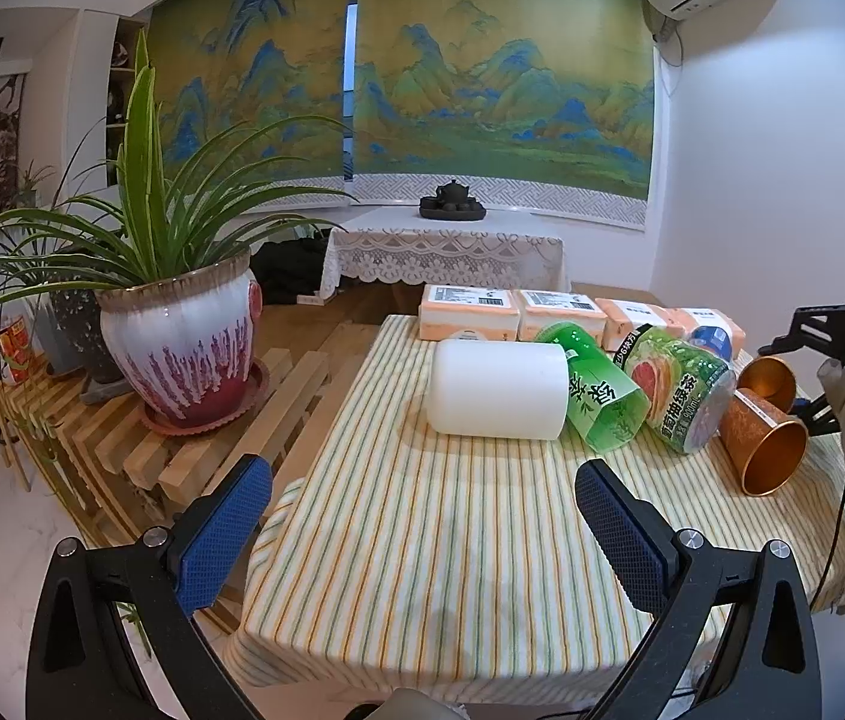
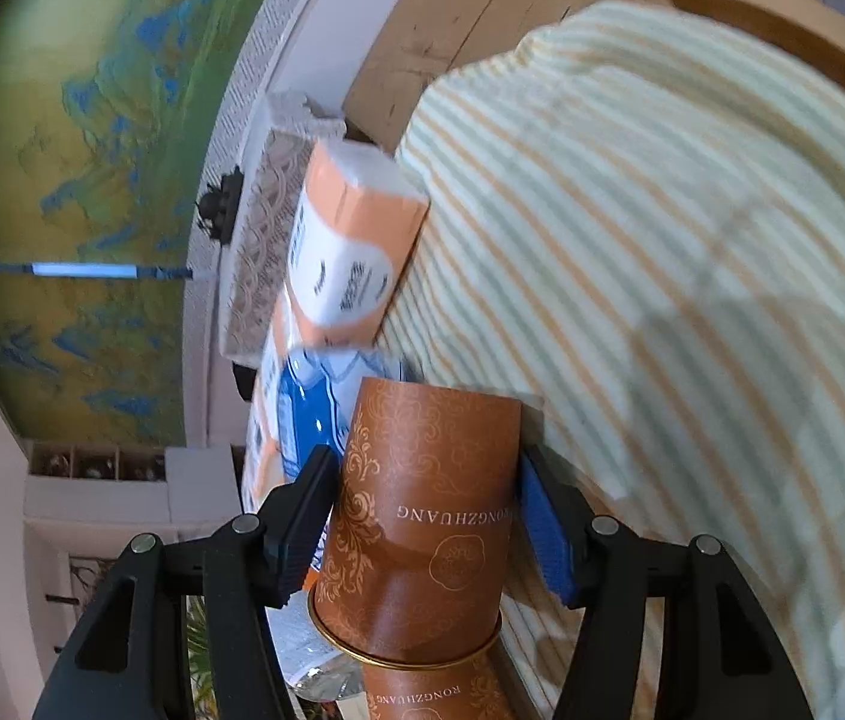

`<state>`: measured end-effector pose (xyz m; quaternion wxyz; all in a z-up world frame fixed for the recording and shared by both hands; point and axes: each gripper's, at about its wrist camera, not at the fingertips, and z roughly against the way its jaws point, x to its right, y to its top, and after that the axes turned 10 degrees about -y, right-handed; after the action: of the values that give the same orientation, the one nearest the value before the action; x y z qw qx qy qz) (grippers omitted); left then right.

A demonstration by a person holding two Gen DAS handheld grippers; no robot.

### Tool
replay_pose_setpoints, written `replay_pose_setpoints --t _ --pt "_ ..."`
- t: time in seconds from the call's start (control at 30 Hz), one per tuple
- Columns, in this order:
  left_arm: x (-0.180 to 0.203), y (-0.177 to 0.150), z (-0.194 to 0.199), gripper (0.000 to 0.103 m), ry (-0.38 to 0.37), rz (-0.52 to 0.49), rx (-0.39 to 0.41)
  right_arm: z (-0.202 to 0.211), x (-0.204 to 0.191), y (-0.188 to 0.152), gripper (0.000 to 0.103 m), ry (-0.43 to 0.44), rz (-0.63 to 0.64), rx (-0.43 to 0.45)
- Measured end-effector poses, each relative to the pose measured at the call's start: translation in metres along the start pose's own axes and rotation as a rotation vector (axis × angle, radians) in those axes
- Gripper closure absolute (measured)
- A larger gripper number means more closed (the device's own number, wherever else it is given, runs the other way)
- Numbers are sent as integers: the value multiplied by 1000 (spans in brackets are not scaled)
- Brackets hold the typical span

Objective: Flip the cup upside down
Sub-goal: 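Reach the right gripper to the lying brown paper cup and grasp it, then lift the brown cup with the right gripper and rotate it rim-down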

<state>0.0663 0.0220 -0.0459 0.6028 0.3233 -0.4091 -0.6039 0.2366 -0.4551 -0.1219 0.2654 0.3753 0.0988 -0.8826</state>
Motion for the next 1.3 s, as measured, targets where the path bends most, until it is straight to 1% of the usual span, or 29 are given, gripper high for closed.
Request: replay_pose_setpoints --t 0.07,0.2,0.3,0.43,0.57,0.77,1.0,1.13,1.3 --pt "1 1 0 0 -4 0 1 13 3 5 47 7 -13 39" --pt "3 2 3 0 -10 -9 6 37 5 13 47 37 -32 88" --pt "3 3 6 0 -13 -13 10 57 3 9 47 61 -14 111" --pt "-3 6 12 0 -17 -9 19 75 -11 -21 47 98 40 98" --pt "-10 7 20 0 -21 -4 28 85 -28 -71 47 115 122 70" --pt "-20 5 34 0 -31 -10 33 71 -41 -140 47 129 182 14" --pt "-31 -1 44 0 -27 0 24 45 -42 -196 47 133 199 -18" --pt "-34 -4 48 0 -30 3 21 27 -42 -215 47 120 196 -21" --pt "-35 -6 47 0 -30 6 16 9 -36 -223 46 94 182 -15"
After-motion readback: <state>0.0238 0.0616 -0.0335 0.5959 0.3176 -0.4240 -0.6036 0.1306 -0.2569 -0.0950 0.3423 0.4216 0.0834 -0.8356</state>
